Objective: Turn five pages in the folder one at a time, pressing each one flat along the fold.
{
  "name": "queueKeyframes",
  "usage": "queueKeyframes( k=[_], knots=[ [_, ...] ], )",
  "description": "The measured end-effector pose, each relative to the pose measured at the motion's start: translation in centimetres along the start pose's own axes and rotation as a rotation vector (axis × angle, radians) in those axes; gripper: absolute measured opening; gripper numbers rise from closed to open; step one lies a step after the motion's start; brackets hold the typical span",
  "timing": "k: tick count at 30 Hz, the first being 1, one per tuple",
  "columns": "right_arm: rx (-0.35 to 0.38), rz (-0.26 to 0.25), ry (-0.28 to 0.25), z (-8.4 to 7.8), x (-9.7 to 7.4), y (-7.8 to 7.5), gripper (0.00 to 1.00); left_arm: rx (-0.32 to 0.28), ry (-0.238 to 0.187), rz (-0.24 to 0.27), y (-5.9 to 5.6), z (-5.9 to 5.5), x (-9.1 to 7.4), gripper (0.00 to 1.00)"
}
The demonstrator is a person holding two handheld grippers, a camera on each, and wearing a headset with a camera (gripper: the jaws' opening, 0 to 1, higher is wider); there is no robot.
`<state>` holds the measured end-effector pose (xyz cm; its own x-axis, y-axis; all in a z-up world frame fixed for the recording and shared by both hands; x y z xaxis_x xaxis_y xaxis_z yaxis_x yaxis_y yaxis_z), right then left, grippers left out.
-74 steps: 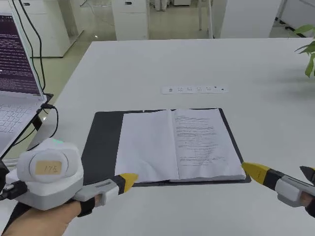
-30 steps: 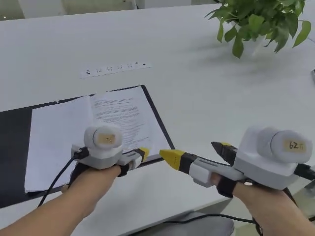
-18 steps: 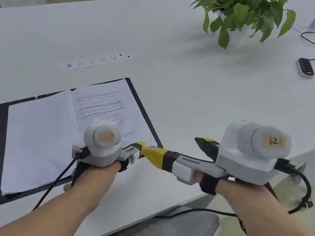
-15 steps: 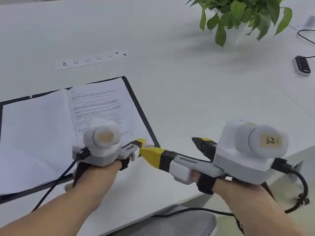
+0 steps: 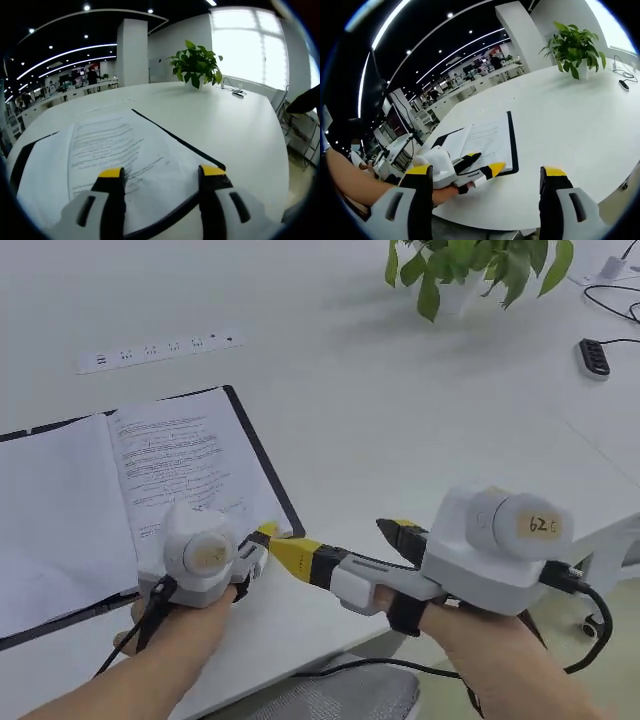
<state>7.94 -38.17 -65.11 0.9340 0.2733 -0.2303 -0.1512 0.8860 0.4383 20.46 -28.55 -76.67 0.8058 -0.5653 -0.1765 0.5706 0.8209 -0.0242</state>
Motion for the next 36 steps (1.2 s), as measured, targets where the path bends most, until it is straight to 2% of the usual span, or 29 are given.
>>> queueKeyframes(
  k=[7, 12, 20, 23, 25, 29, 31, 33, 36],
  knots=[
    [0.006, -0.006, 0.017, -0.5, 0.0, -0.2, 0.87, -0.003, -0.033, 0.01, 0.3, 0.0, 0.0, 0.54],
    [0.011, -0.007, 0.024, -0.8, 0.0, -0.3, 0.87, -0.012, -0.048, 0.032, 0.8, 0.0, 0.0, 0.46],
    [0.013, -0.007, 0.033, -0.9, 0.3, -0.4, 0.86, -0.026, -0.053, 0.04, 1.0, 0.1, 0.0, 0.43],
    [0.014, -0.006, 0.036, -1.0, 0.5, -0.4, 0.86, -0.057, -0.057, 0.067, 1.6, 0.2, 0.0, 0.37],
    [0.015, -0.003, 0.036, -1.0, 0.6, -0.3, 0.86, -0.065, -0.055, 0.067, 1.8, 0.2, 0.0, 0.33],
    [0.013, 0.008, 0.043, -1.1, 1.0, 0.0, 0.86, -0.099, -0.064, 0.067, 1.7, 0.2, 0.0, 0.34],
    [0.011, 0.01, 0.044, -1.1, 1.0, 0.1, 0.86, -0.115, -0.062, 0.051, 1.3, 0.4, 0.0, 0.39],
    [0.013, 0.01, 0.041, -1.0, 1.1, 0.1, 0.86, -0.1, -0.059, 0.038, 1.2, 0.3, 0.0, 0.42],
    [0.014, 0.008, 0.039, -0.9, 1.1, 0.0, 0.86, -0.125, -0.061, 0.043, 1.4, 0.4, -0.1, 0.41]
  ],
)
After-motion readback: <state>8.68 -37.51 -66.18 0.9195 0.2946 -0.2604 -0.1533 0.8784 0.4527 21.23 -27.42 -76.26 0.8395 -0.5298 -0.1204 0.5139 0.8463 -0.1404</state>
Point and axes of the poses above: the centre of the closed fingertips' face, and the gripper's own axes: x roughly forward along the fingers, y roughly to its left, z roughly out of its top, the point moved 4 cm from there along -x, roughly backward along the fingers, and after that the axes turned 13 degrees about -y, right-handed, at the moved point
